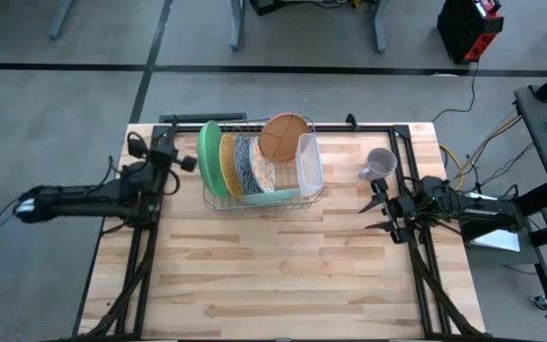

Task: Sort dishes
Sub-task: Return to Home Position

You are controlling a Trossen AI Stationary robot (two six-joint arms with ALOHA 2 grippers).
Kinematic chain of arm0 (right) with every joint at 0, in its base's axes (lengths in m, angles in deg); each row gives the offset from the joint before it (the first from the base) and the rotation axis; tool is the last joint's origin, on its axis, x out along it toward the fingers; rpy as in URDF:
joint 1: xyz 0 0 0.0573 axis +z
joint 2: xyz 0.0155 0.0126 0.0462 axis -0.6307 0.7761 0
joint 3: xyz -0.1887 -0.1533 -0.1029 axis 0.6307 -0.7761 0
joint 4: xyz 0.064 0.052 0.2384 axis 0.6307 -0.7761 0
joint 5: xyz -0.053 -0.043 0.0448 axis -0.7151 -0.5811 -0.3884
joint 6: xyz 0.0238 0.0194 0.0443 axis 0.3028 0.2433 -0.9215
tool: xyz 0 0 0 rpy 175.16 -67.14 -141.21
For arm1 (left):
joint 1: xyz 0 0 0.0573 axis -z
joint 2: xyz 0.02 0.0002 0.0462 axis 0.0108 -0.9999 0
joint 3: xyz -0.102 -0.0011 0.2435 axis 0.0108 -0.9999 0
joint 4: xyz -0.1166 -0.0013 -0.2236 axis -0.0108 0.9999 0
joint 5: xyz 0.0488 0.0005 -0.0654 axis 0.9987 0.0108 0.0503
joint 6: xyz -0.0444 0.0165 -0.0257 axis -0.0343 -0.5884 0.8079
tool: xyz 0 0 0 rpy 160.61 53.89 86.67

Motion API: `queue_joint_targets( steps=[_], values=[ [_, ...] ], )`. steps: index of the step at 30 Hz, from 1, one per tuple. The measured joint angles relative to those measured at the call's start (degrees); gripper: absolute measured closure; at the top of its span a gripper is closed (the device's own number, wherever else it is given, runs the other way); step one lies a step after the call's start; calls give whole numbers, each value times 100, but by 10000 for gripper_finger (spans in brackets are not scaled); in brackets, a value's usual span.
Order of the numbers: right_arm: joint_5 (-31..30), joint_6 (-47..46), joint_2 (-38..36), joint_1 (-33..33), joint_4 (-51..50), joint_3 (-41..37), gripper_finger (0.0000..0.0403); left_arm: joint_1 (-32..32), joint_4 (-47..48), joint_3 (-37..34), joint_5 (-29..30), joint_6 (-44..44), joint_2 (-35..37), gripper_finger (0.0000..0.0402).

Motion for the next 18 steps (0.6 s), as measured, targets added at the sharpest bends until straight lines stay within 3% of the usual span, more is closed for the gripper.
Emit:
queue_joint_targets(
  steps=[2,8,18],
  values=[
    [-5,6,0,0,0,0,204,-463,69,-4,-297,1,0,401],
    [-16,42,0,0,-1,0,204,-1523,65,-4,-1964,125,-1,401],
    [-32,66,7,0,-3,0,204,-2719,58,-4,-2062,-28,-30,401]
  ],
)
